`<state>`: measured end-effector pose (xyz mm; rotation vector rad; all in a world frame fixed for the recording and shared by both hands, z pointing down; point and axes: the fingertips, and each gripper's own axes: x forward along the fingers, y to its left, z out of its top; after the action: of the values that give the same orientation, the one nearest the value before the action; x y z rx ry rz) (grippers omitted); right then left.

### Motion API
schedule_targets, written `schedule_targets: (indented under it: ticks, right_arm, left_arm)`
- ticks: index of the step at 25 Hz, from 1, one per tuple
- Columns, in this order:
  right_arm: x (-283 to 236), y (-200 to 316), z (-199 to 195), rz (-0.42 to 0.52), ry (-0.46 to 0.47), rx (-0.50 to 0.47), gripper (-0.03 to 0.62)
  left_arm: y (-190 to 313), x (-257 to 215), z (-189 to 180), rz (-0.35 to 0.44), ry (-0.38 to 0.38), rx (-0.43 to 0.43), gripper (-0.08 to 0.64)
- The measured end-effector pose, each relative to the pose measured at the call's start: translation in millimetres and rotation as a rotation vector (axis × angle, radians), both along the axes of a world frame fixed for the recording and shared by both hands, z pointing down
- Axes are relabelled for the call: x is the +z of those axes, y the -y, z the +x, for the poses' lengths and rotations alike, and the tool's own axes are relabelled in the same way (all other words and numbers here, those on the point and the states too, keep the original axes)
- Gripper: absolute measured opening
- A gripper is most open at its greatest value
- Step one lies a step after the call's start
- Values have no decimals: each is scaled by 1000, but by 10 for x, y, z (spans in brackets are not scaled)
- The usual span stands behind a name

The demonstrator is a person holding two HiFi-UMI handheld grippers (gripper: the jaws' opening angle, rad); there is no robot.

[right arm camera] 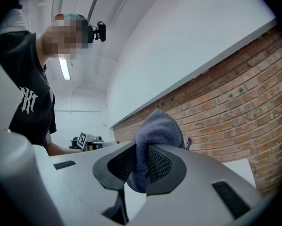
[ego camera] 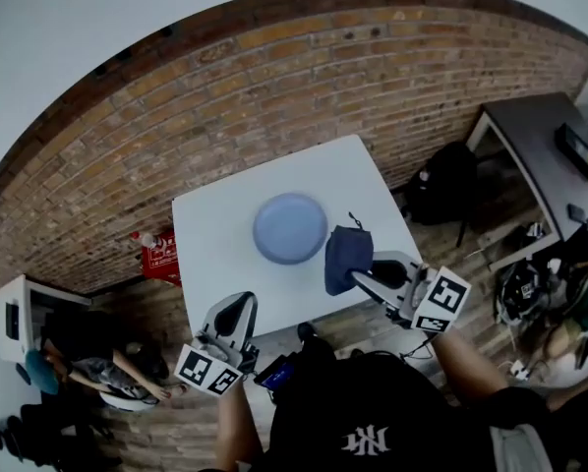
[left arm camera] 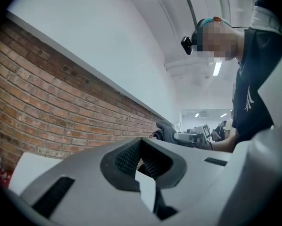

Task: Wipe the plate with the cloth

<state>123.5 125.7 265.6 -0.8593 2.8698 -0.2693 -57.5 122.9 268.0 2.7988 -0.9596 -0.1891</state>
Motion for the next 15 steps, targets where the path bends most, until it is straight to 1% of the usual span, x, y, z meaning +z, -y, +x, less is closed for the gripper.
schedule_targets:
  ticks: [4, 7, 12, 15]
  right_arm:
    - [205, -419, 317, -58, 24, 11, 66]
    - [299, -610, 434, -70, 35, 7, 66]
    - [247, -839, 403, -22, 37, -22, 66]
    - [257, -945, 298, -44, 12, -25, 66]
  left_arm:
    - [-381, 103, 398, -28, 8, 25, 2]
    - [-586, 113, 599, -35, 18, 36, 2]
    - [-844, 106, 743, -43, 36, 70, 2]
    - [-925, 129, 739, -64, 31, 98, 2]
